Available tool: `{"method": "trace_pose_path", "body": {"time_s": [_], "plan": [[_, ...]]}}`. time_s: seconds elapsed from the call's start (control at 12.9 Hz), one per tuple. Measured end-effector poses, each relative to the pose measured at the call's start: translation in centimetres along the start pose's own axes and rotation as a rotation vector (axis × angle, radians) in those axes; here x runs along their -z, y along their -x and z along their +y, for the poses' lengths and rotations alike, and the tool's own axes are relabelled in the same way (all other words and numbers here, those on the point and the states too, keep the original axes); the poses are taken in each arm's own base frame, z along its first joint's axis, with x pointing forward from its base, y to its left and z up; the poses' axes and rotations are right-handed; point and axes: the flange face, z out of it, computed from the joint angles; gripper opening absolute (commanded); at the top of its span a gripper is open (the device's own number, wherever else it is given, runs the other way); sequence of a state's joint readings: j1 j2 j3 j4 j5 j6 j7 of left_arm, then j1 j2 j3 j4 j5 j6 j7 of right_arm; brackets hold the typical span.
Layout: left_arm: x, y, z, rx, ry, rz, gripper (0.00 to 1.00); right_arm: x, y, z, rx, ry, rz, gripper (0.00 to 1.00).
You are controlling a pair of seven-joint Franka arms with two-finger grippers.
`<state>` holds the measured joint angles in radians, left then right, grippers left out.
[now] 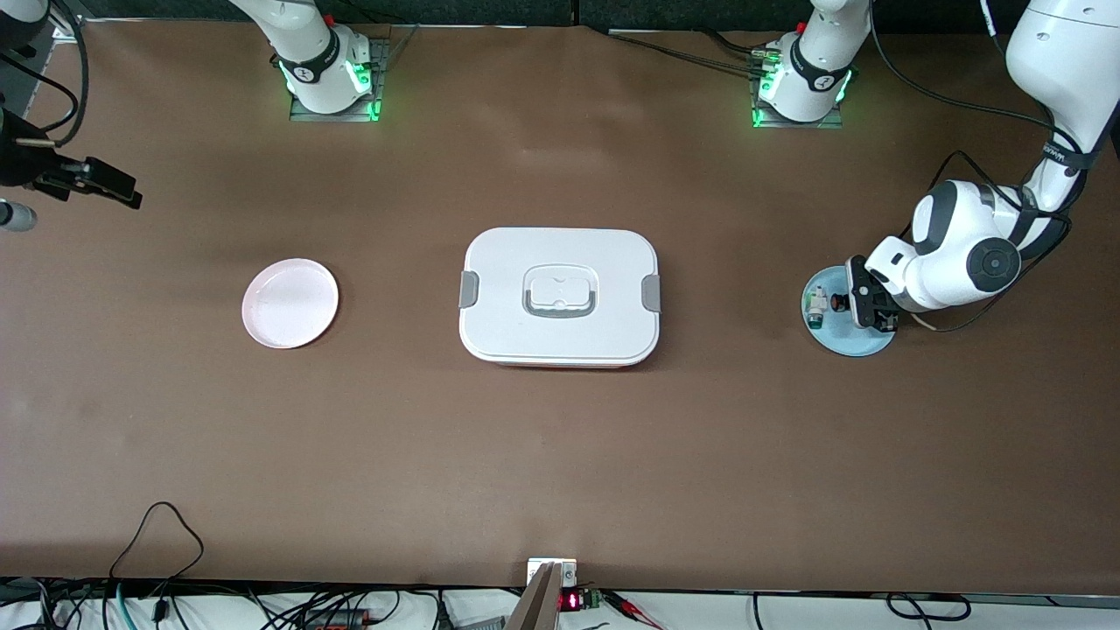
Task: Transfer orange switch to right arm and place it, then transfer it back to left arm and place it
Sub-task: 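Lower the switch onto the blue plate and open the left gripper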
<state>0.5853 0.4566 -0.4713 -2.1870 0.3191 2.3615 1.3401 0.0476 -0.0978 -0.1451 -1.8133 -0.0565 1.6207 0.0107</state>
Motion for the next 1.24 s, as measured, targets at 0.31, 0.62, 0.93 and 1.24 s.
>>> {"method": "trace_pose_path", "body": {"time_s": [0.31,0.62,0.93,1.24], "plan": [[0.0,0.0,-0.1,0.007,-0.001,0.0,0.09,-0.3,2.1,-0.5,0.022,-0.009,0.031,1.0],[0.0,0.0,-0.1,0.018,-0.001,0.001,0.5,1.0,1.8,-1.0,0.054,-0.006,0.064,1.0],[-0.4,0.0,-0.1,0.021,-0.001,0.007,0.77,2.8,1.5,-1.0,0.054,-0.005,0.1,1.0],[-0.4,0.2,-0.3,0.022,-0.005,0.007,1.0,2.8,1.5,-1.0,0.055,-0.005,0.09,1.0]]}}
